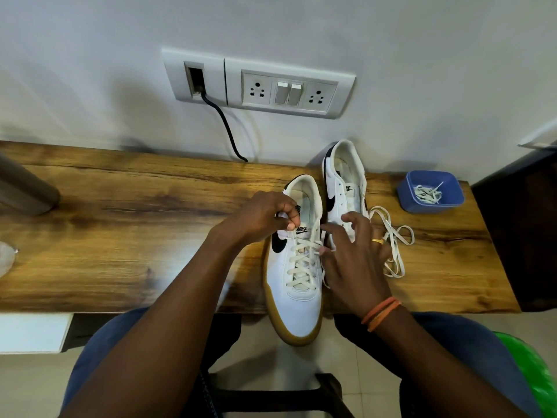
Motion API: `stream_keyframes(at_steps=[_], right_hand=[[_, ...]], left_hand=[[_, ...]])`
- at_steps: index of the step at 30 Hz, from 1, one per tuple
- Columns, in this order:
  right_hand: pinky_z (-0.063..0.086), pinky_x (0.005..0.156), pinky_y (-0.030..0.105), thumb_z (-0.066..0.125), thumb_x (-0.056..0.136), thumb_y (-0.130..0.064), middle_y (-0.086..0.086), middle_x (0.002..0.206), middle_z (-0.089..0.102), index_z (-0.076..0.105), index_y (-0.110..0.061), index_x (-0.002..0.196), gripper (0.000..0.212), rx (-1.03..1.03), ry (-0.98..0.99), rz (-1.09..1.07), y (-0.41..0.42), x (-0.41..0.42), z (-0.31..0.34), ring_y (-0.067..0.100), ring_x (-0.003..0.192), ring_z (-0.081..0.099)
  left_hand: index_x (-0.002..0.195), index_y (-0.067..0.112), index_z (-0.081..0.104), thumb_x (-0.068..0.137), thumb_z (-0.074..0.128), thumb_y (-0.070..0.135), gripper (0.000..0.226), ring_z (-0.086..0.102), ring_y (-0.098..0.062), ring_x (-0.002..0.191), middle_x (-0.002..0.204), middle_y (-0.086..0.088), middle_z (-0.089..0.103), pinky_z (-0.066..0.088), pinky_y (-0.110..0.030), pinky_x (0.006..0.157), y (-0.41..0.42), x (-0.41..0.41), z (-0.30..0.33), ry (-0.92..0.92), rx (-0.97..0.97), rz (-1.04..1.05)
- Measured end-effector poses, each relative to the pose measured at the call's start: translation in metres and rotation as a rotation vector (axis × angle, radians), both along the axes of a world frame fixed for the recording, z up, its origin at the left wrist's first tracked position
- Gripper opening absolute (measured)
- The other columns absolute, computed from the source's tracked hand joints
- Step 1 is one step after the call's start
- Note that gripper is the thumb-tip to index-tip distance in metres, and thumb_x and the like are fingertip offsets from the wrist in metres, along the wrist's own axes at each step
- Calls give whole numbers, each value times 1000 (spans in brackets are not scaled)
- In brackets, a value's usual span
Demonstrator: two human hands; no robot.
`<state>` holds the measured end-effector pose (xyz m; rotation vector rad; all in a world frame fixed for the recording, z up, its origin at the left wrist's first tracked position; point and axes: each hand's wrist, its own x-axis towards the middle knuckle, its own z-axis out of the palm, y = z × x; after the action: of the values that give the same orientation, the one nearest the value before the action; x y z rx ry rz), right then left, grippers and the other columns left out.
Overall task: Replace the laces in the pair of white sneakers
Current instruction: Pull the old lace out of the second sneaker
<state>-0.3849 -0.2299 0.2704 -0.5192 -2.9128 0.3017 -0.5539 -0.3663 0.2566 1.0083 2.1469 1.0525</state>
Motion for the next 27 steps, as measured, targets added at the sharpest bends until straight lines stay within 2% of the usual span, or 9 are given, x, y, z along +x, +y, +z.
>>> stream_keyframes(at_steps=[4,9,13,17,19,21,24,25,27], right_hand=[[29,95,51,72,80,-29,10,135,45,67,-24,105,26,96,-35,85,-15,-18,-12,32,124,37],[33,88,47,81,70,-11,7,124,52,69,-23,82,20,7,-26,60,-15,-25,-20,31,115,46],[48,79,31,68,85,-2,6,119,49,65,-7,80,8,-275,146,88,-9,-27,-18,19,101,56],[40,79,6,59,89,2,5,116,46,60,-4,83,8,-320,199,53,-11,-23,-20,10,95,54],[37,83,0,58,90,3,6,110,48,60,-4,83,10,-356,192,14,-10,-21,-22,8,95,55],[37,84,0,60,90,3,6,103,51,59,-3,79,13,-400,225,-39,-7,-19,-21,-5,93,54],[41,71,6,62,90,3,9,92,56,60,0,77,14,-484,309,-201,11,-15,-10,-21,82,53],[42,66,6,62,90,3,10,92,58,61,-1,77,14,-559,325,-266,20,-12,-5,-19,78,57],[49,70,14,66,88,-2,10,91,65,64,-10,75,16,-604,291,-319,40,-4,1,1,79,67]], left_hand=[[94,16,77,85,71,8,13,56,-9,110,113,2,68,40,-11,83,1,1,2,-8,-5,3],[94,14,77,85,71,7,12,57,-12,111,113,-1,68,42,-16,85,0,1,3,-4,-4,-6],[93,14,77,85,72,7,13,57,-13,113,113,-1,68,45,-25,90,0,1,4,7,-10,-16],[93,14,77,84,71,5,14,58,-14,114,113,-1,69,45,-31,95,-2,0,5,14,-5,-34],[93,14,77,85,71,5,14,57,-14,115,116,-1,68,45,-31,96,-3,-1,6,16,-13,-38],[94,16,77,85,72,6,14,56,-13,116,119,1,66,45,-29,96,-4,-2,6,23,-23,-43],[93,18,77,84,72,7,15,55,-11,117,119,4,65,42,-24,93,-6,-4,5,-1,-35,-33],[93,18,77,84,73,7,15,56,-11,116,118,4,65,43,-23,92,-6,-4,4,-12,-39,-27],[93,19,77,85,73,11,13,56,-10,113,115,4,66,46,-30,94,-5,-2,6,6,-31,-16]])
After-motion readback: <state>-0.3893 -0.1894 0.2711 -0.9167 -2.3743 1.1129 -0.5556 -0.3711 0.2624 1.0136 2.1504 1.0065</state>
